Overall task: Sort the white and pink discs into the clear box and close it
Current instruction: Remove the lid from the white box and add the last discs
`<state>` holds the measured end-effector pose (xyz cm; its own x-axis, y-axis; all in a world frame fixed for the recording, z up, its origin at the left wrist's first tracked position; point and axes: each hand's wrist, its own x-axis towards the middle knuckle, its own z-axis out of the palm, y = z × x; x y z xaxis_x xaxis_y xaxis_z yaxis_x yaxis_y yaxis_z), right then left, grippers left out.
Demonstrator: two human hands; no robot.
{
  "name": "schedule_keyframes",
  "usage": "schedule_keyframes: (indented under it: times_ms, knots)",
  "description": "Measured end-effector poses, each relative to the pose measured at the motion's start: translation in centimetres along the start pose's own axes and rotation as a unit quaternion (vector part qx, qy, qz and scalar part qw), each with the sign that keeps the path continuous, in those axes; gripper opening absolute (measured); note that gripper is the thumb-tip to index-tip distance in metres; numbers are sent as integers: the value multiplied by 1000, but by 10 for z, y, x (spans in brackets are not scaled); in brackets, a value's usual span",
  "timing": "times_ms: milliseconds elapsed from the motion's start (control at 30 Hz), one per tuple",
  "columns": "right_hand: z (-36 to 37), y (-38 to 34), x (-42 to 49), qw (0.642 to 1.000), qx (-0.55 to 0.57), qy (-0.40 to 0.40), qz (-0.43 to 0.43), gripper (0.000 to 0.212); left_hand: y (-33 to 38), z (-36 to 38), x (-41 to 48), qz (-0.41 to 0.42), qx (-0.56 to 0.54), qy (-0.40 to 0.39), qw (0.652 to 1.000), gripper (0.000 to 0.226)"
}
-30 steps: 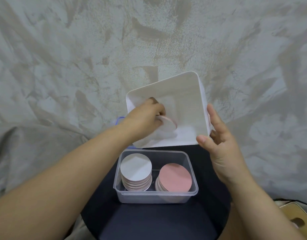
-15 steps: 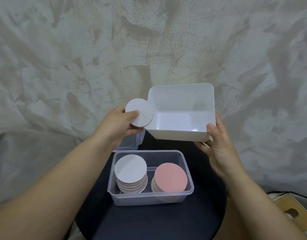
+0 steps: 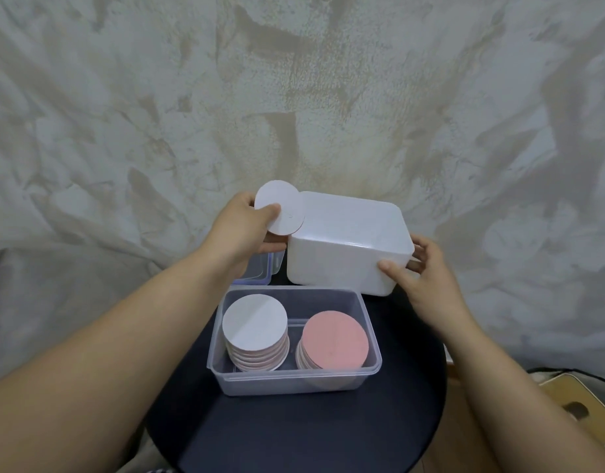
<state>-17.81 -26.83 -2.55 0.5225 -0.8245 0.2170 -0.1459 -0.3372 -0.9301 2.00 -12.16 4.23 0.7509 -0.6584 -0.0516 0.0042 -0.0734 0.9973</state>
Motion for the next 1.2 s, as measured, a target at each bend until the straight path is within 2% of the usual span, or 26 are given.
schedule_keyframes:
  times_ms: [367,633,800,933,1033,1133,1167,1200]
  knots:
    - [20,-12,19,1000,-18,9,-5,46,-3,3,14,3,-19,43,999,18]
    - [29,-15,26,998,-47,-27,-20,46,-9,7,27,14,-32,76,997,33]
    - [25,-12,29,994,-87,-67,-19,55,-10,3,28,13,-37,62,997,34]
    - [22,-17,9,991,-115,-61,-22,65,-10,-10,12,24,-35,68,997,20]
    - [15,-19,-22,998,-52,-34,-11,59,-10,-32,-17,31,-83,84,993,14]
    - [11,-16,-54,997,32,-75,3,37,-18,-53,-51,20,-145,93,985,11]
    - [9,-16,-64,994,48,-96,14,38,-23,-57,-63,16,-158,98,982,8]
    - [8,-16,-73,991,51,-120,21,50,-29,-60,-73,12,-167,106,980,8]
